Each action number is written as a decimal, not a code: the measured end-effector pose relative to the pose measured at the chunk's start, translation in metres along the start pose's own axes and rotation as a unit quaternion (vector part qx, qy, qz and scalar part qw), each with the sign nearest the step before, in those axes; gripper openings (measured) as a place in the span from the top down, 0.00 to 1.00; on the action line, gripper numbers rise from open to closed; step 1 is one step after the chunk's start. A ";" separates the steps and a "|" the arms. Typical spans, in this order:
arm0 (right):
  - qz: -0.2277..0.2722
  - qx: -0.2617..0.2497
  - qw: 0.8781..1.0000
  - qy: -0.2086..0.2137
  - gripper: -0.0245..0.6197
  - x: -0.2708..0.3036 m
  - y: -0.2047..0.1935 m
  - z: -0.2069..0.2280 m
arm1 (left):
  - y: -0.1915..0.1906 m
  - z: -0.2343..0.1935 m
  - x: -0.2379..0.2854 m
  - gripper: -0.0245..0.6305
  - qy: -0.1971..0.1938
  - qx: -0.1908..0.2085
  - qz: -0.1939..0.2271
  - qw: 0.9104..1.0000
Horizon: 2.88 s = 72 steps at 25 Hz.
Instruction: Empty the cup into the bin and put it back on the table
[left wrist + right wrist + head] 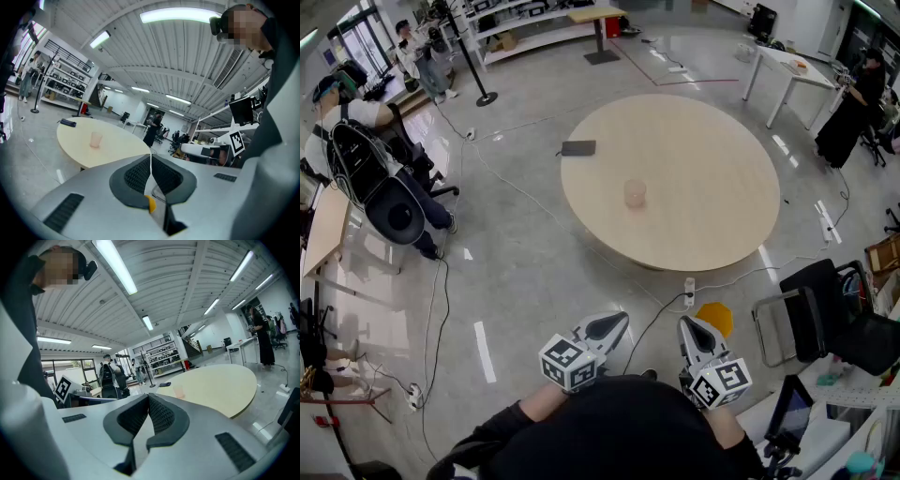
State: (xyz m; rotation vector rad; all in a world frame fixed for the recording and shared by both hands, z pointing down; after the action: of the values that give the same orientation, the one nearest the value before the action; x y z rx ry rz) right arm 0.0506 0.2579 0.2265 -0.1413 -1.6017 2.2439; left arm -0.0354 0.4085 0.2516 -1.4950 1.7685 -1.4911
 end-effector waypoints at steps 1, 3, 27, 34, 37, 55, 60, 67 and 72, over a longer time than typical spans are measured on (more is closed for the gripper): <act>0.002 0.000 1.000 0.003 0.94 0.010 0.001 -0.002 | 0.003 -0.009 -0.001 0.92 0.001 -0.001 0.002 1.000; 0.004 -0.001 1.000 0.008 0.94 0.030 0.003 -0.010 | 0.010 -0.028 -0.006 0.92 0.002 -0.002 0.003 1.000; 0.029 0.012 0.999 -0.019 0.94 0.011 -0.003 -0.027 | 0.016 -0.018 -0.033 0.92 0.005 0.009 0.034 0.999; 0.045 0.023 0.998 -0.031 0.94 -0.028 -0.010 0.003 | -0.003 0.021 -0.006 0.92 -0.006 0.016 0.024 1.000; 0.039 0.032 0.998 -0.032 0.94 -0.029 -0.013 0.012 | -0.009 0.021 -0.001 0.92 -0.004 0.009 0.016 1.000; -0.002 0.042 0.997 -0.064 0.94 0.158 0.005 0.047 | 0.064 -0.153 0.053 0.92 -0.038 -0.005 0.011 0.999; -0.019 0.037 0.994 -0.097 0.94 0.193 0.011 0.050 | 0.073 -0.199 0.064 0.92 -0.049 -0.011 -0.007 0.999; -0.017 0.025 0.991 -0.130 0.94 0.204 0.019 0.079 | 0.079 -0.231 0.087 0.92 -0.045 -0.012 -0.018 0.999; -0.034 0.026 0.994 -0.101 0.94 0.207 0.022 0.112 | 0.087 -0.224 0.119 0.89 -0.036 -0.006 -0.023 0.999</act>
State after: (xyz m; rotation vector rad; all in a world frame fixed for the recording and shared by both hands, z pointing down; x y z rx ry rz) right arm -0.1793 0.2262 0.2731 0.1583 -1.6179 2.3063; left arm -0.2996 0.3965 0.2954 -1.5859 1.7153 -1.4321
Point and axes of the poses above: the fingertips, and each gripper's own axes: x forward along the fingers, z to its right, y out of its top, the point moved 4 cm from there along -x, backward along the fingers, and after that the axes turned 11 degrees about y, right-handed, at the moved point
